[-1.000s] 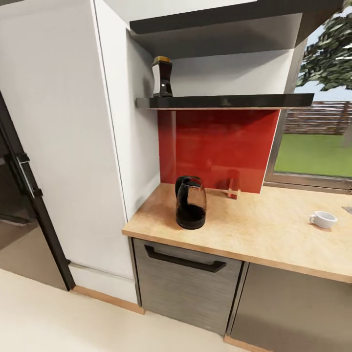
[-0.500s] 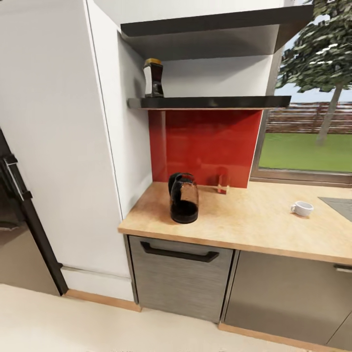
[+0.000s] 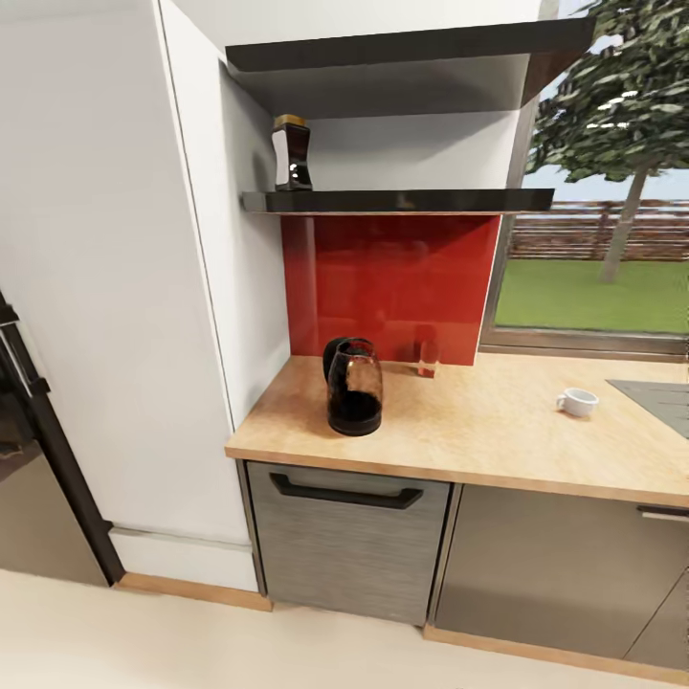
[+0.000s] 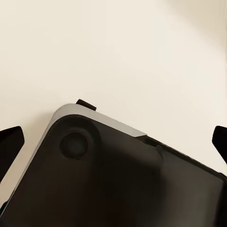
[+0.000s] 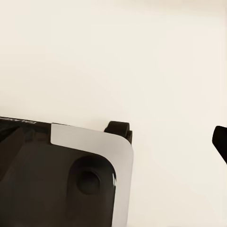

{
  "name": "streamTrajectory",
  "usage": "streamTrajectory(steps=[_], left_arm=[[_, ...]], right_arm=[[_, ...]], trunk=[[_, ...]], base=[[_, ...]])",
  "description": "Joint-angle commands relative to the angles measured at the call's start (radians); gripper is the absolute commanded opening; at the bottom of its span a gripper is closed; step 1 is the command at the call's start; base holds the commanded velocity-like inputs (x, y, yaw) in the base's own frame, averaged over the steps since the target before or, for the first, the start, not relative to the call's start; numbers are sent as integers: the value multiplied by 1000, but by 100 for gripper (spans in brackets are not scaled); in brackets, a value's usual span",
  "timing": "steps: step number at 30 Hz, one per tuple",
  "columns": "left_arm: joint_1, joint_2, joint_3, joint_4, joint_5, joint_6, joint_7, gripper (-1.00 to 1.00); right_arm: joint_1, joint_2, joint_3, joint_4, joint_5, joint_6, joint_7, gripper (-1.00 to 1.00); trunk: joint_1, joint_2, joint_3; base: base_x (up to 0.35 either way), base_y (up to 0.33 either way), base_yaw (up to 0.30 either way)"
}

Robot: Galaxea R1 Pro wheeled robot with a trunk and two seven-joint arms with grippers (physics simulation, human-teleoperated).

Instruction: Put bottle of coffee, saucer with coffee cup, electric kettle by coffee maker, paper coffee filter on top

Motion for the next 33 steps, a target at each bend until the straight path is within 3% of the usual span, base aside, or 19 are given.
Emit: streamTrajectory(steps=[1, 5, 9, 10, 12, 13, 14, 15, 17, 18, 22, 27, 32, 33], left_arm=[[0, -1, 1, -2, 4, 0, 0, 100], [0, 0, 0, -7, 4, -1, 0, 100], [0, 16, -5, -104, -1, 2, -4, 100], [0, 44, -6, -225, -24, 35, -6, 100], [0, 68, -7, -358, -39, 157, -6, 100], [0, 78, -9, -511, -44, 310, -7, 100], [0, 78, -9, -511, -44, 310, -7, 100], [0, 80, -10, -595, -45, 385, -8, 100], [0, 81, -11, -681, -45, 453, -9, 100], [0, 81, -14, -767, -45, 513, -10, 100], [0, 79, -22, -942, -42, 649, -38, 100], [-44, 77, -31, -1012, -38, 749, -163, 100], [-130, 76, -34, -1034, -37, 839, -296, 100], [-168, 73, -34, -1038, -36, 881, -336, 100]], right_arm=[[0, 0, -8, 0, 11, -3, 2, 100], [0, 0, -8, -1, 11, -3, 2, 100], [0, 0, -8, 0, 11, -3, 2, 100], [0, 0, -8, -1, 11, -3, 2, 100], [0, 1, -7, -1, 11, -3, 2, 100], [0, 1, -7, -1, 11, -3, 2, 100], [0, 1, -7, -1, 11, -3, 2, 100], [0, 1, -7, -1, 11, -3, 1, 100], [0, 1, -7, -1, 11, -3, 1, 100], [0, 1, -7, 0, 11, -3, 1, 100], [0, 1, -7, 0, 11, -3, 1, 100], [0, 1, -7, 1, 11, -3, 1, 100], [0, 1, -7, 1, 11, -4, 0, 100], [0, 1, -7, 1, 11, -4, 0, 100]], trunk=[[0, -1, -1], [0, -1, -1], [0, -1, -1], [0, -1, -1], [0, -1, -1], [0, -1, -1], [0, -1, -1], [0, -1, -1], [0, -1, -1], [0, -1, -1], [0, -1, -1], [0, -1, -1], [0, -1, -1], [0, -1, -1]], base=[[0, 1, -49], [0, 0, -18], [0, 0, -2], [0, 0, 0], [0, 0, 0], [0, 0, 0], [0, 0, 0], [0, 0, 0], [0, 0, 0], [0, 0, 0], [0, 0, 0], [0, 0, 0], [0, 0, 0], [0, 0, 0]])
